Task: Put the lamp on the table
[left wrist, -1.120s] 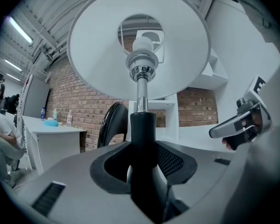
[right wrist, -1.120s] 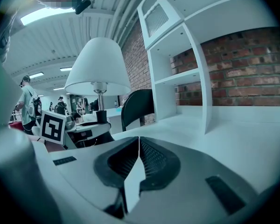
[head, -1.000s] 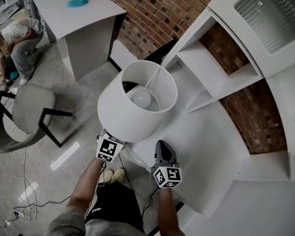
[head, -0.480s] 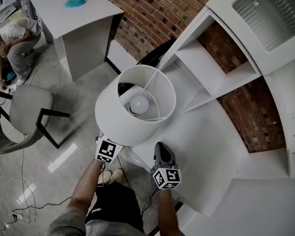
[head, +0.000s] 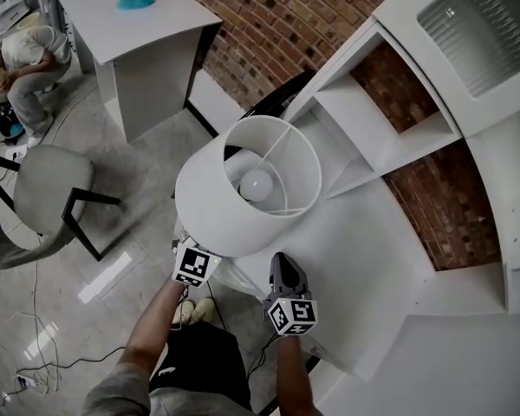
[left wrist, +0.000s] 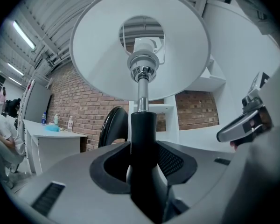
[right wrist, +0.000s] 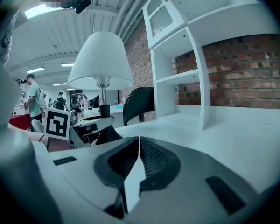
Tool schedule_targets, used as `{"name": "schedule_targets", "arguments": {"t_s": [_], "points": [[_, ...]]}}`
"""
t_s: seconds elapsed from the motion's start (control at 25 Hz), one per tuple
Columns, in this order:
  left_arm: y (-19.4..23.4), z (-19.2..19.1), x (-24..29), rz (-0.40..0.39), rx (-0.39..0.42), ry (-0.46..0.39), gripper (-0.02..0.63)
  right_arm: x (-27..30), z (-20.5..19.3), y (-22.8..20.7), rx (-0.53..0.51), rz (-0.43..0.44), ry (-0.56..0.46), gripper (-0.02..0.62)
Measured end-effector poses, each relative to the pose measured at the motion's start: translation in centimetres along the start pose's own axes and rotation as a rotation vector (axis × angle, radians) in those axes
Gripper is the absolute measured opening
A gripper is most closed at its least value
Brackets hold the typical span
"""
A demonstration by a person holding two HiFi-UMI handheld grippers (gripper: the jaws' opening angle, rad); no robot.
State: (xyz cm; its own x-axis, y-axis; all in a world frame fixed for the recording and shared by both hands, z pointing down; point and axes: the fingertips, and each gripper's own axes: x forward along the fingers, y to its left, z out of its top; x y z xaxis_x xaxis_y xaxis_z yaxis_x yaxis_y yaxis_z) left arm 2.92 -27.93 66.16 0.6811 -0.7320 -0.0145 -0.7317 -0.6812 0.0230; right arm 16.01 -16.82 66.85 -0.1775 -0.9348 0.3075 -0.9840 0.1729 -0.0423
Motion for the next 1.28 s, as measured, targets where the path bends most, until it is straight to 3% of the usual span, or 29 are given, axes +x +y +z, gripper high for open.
{"name": "schedule_targets", "arguments": {"t_s": [0.2, 0.4, 0.52, 1.28], "points": [[-0.3, -0.3, 0.1, -0.011, 0.005, 0.015, 0.171, -0.2, 0.3, 0.1, -0.004, -0.009, 0.000, 0.025], [-0.7, -0.6, 0.0, -0.039, -0.013, 0.030, 0.309, -0.4, 0.3, 0.3, -0.009, -0.011, 0.005, 0.026], [-0.6, -0.9, -0.1, -0.039, -0.019, 0.049, 0.355, -0.5, 0.2, 0.5, -0.010, -0.012, 0.010, 0.026], [-0.5, -0.9, -5.0, -0.034, -0.039, 0.187, 0.364, -2.6, 2.6, 2.2, 0.016, -0.038, -0.006, 0.026]]}}
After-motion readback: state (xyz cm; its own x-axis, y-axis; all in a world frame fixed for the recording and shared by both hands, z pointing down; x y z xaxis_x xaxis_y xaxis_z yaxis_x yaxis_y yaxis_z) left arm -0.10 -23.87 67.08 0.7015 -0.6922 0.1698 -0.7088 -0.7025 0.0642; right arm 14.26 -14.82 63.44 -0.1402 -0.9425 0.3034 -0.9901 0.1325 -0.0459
